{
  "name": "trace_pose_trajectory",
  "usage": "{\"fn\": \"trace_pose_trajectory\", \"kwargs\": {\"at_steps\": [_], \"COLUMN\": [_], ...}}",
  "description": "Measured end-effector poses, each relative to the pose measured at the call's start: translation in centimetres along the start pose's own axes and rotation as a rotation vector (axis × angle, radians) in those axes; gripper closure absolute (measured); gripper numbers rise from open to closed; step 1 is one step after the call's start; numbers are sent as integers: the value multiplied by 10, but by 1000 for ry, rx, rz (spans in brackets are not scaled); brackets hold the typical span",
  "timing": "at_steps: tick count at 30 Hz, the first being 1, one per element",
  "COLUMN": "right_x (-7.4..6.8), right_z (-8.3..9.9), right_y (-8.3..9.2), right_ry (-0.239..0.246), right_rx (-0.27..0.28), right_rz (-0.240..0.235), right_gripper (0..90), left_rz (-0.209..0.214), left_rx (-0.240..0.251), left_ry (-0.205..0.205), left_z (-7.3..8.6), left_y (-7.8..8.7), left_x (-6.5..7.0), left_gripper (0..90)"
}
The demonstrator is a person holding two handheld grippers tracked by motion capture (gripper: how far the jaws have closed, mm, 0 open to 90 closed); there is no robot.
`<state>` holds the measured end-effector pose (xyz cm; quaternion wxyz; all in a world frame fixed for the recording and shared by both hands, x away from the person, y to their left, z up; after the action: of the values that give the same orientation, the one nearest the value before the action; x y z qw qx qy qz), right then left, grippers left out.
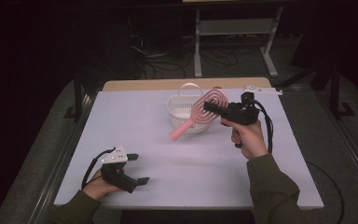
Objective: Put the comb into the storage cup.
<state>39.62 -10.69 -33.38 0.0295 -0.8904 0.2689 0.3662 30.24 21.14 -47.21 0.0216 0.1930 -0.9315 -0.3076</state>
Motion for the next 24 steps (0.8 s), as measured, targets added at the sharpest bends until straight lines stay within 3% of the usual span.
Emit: {"fn": "trace_pose_trajectory", "kwargs": {"at_steps": [12,24], "right_x": [8,7], "right_z": [-15,-37], "right_y": [13,25], "right_ry": [0,12], "right_rx": [31,74], "right_rz": [35,49], "right_gripper": [629,629], "left_rz": [5,-5], "left_rx": [-2,-4], "left_ry": [6,5], "left_z": [-1,0], "left_y": [0,-1], "left_x": [1,-1], "left_gripper": [0,0]}}
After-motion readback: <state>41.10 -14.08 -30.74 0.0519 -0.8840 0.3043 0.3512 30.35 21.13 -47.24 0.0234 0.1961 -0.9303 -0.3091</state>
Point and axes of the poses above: each handheld gripper's, and its own axes: y roughly backward along the jaws, z roughly out of its underside, x roughly to its right, the point moved 6 cm from there along -y, roughly forward along the jaws, and after that the axes turned 13 degrees about -y, right-handed, at the moved point
